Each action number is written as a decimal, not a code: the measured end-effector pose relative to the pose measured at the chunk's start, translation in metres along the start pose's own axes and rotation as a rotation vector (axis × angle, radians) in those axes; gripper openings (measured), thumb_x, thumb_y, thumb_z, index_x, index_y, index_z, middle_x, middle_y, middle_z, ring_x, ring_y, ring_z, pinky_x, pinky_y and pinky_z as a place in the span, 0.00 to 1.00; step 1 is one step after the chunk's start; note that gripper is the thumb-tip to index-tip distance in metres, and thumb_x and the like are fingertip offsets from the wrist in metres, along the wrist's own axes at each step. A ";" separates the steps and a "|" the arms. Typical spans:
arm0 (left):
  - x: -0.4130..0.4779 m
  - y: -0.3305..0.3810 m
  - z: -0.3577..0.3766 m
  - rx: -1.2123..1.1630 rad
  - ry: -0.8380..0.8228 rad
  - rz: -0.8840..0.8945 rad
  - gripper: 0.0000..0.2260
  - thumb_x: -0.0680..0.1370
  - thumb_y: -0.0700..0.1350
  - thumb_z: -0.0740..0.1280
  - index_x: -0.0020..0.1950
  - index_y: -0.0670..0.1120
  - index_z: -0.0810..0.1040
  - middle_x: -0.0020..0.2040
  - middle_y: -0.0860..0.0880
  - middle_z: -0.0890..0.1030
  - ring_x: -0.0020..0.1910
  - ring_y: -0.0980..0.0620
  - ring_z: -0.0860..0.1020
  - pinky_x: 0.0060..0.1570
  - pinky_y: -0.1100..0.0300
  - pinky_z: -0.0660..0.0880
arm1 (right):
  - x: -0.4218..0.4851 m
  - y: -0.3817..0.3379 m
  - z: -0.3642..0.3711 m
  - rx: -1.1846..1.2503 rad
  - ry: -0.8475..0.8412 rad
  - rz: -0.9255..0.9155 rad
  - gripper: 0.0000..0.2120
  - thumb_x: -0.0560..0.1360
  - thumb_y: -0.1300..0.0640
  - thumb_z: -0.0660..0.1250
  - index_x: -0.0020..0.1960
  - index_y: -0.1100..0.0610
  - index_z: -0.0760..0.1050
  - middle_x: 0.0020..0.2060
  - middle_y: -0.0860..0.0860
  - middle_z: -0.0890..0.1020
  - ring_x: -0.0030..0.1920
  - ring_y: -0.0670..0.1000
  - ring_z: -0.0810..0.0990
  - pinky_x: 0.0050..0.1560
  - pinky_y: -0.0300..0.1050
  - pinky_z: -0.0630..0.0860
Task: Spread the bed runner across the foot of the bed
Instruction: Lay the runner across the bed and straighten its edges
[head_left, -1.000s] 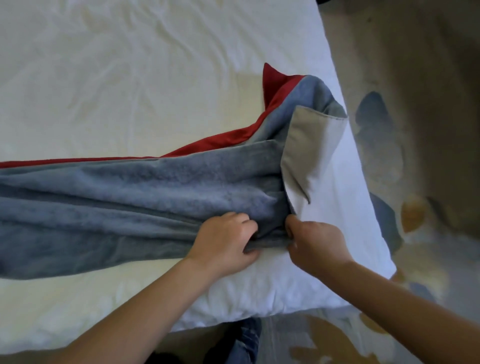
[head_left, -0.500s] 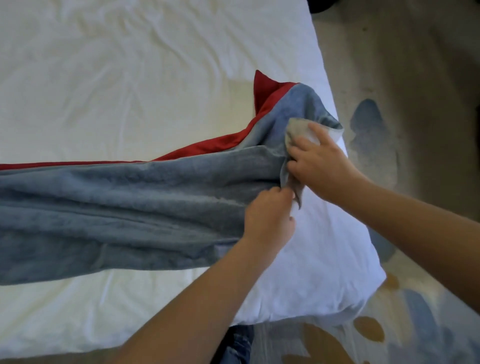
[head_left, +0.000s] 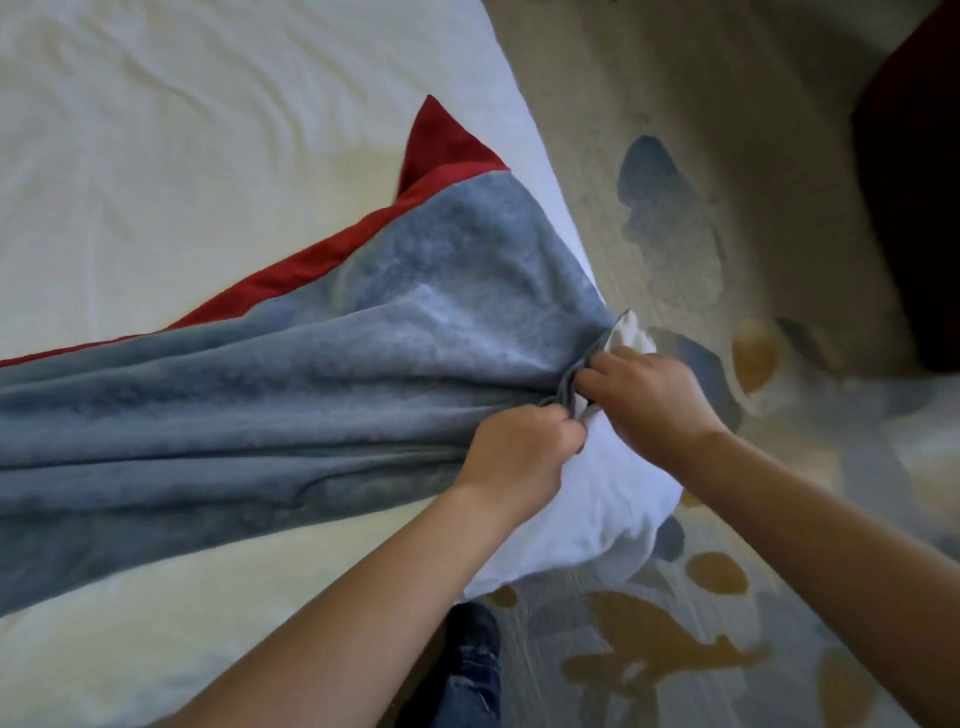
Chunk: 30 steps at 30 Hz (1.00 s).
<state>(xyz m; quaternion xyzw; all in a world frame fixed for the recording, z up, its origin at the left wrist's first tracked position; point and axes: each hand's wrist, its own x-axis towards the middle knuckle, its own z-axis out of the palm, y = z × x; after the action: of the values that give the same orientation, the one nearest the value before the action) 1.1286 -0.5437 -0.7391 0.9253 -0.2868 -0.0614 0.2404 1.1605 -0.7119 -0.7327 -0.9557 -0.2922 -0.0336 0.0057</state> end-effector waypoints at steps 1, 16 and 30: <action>-0.001 0.003 0.003 -0.001 -0.004 0.020 0.11 0.59 0.32 0.75 0.33 0.46 0.79 0.30 0.48 0.77 0.26 0.45 0.76 0.21 0.63 0.65 | -0.007 0.002 0.000 0.021 0.027 0.009 0.11 0.59 0.70 0.63 0.33 0.55 0.76 0.29 0.52 0.76 0.29 0.56 0.77 0.21 0.42 0.69; 0.008 0.018 -0.024 -0.030 0.030 0.078 0.15 0.76 0.52 0.57 0.58 0.50 0.77 0.43 0.52 0.83 0.37 0.49 0.81 0.28 0.56 0.76 | -0.065 0.031 -0.004 0.129 0.035 0.084 0.11 0.63 0.65 0.58 0.34 0.55 0.78 0.31 0.51 0.78 0.32 0.56 0.78 0.26 0.45 0.74; 0.059 -0.149 -0.117 0.197 0.213 -0.346 0.14 0.77 0.37 0.58 0.59 0.45 0.77 0.54 0.43 0.78 0.54 0.41 0.75 0.49 0.47 0.75 | 0.181 -0.015 -0.015 0.134 0.115 0.078 0.17 0.69 0.68 0.60 0.54 0.57 0.77 0.46 0.55 0.79 0.46 0.58 0.78 0.33 0.48 0.70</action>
<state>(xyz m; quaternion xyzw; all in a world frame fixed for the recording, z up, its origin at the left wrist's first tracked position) 1.2818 -0.4218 -0.7069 0.9810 -0.1012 0.0245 0.1638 1.3011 -0.5990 -0.7057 -0.9604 -0.2554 -0.0685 0.0878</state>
